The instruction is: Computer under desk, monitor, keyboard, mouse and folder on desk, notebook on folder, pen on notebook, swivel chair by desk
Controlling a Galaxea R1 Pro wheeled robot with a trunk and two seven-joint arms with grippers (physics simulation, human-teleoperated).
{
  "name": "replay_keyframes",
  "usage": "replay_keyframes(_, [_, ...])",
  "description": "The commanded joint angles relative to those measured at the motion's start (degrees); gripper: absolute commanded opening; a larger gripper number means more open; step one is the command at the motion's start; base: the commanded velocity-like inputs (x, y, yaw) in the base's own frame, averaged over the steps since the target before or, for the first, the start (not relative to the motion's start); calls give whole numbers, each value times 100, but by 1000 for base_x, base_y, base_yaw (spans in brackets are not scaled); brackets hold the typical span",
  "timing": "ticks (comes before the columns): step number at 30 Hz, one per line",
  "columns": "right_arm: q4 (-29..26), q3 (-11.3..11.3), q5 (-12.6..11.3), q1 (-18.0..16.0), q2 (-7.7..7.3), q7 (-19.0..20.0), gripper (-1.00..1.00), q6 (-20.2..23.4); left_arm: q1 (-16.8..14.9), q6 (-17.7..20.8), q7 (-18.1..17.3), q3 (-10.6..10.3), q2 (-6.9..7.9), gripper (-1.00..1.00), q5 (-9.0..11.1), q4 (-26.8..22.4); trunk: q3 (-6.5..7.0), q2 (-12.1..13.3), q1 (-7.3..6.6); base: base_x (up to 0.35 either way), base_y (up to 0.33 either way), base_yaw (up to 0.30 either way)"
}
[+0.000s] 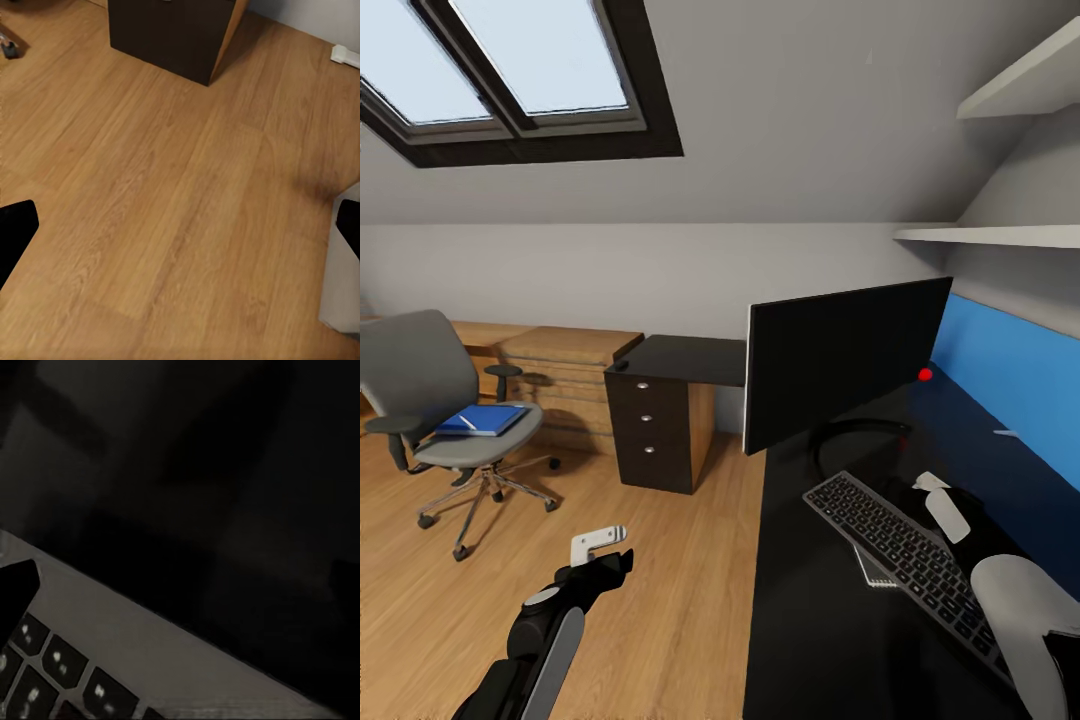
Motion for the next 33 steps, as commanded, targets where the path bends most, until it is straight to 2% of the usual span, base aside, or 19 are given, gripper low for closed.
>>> replay_keyframes(1, [0,-9,-92,3,4,-67,100,54,-4,14,53,-6,2,100,59,-7,-8,-3,-1,-56,50,0])
replay_keyframes(7, [-10,9,-76,10,13,-63,100,40,-4,14,53,-6,4,100,60,-7,-8,-3,-1,-15,14,0])
replay_keyframes(12, [-55,39,-45,12,43,91,100,-102,-4,15,53,-6,3,100,66,-7,-8,-3,-1,-1,1,11])
replay_keyframes(20, [-62,45,-41,12,144,128,100,-109,-4,15,53,-6,3,100,67,-1,-8,-3,-1,0,0,200])
replay_keyframes(33, [-53,45,-41,12,191,125,100,-91,-4,7,53,-16,-2,100,58,115,-8,-3,-1,-23,20,16])
